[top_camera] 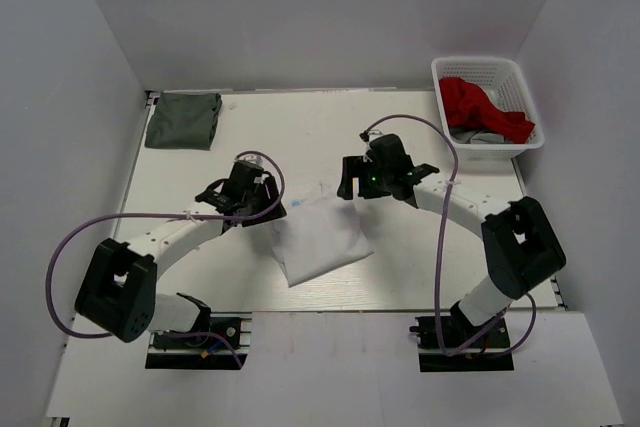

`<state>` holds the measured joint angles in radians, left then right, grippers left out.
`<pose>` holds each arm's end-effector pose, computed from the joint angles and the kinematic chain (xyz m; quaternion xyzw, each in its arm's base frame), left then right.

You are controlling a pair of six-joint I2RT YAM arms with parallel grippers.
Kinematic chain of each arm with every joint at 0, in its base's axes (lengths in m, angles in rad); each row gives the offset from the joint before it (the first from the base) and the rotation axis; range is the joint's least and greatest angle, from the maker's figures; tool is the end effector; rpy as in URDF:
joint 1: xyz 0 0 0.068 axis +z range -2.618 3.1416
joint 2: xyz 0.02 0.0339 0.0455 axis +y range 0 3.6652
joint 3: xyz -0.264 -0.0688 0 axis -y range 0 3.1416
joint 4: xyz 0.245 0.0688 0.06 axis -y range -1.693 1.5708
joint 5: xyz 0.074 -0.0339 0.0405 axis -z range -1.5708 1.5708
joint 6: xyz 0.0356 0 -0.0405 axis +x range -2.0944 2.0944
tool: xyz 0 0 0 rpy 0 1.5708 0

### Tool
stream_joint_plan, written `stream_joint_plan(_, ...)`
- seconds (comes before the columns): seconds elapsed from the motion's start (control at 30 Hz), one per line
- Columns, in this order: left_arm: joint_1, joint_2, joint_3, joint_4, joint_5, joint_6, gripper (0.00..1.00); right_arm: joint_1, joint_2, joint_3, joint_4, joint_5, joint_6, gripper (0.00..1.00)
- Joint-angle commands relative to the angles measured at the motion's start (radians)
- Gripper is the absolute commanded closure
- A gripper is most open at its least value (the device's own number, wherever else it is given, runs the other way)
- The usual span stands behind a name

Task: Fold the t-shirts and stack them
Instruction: Fold the long partially folded tshirt into a neat square

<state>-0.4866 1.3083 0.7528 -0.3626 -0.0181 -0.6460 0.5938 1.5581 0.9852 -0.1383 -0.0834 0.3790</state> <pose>0.2282 -0.1200 0.2032 -0.0783 0.9439 -0.1648 0.2751 0.2785 0.1916 0.2236 -0.1146 0.9012 0.2281 0.3503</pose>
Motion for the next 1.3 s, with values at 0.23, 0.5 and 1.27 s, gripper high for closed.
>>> stream_joint_plan(0.23,0.0,0.095,0.068,-0.01,0.015,0.086,0.47,-0.02,0.125,0.076,0.011,0.013,0.049,0.27)
stream_joint_plan(0.5,0.0,0.155,0.089,-0.035,0.033,0.095,0.55,-0.023,0.191,0.113,0.014,-0.042,0.049,0.47)
stream_joint_plan(1.27,0.0,-0.032,0.039,0.051,0.174,0.144,1.0,-0.022,0.024,0.026,0.034,-0.079,0.003,1.0)
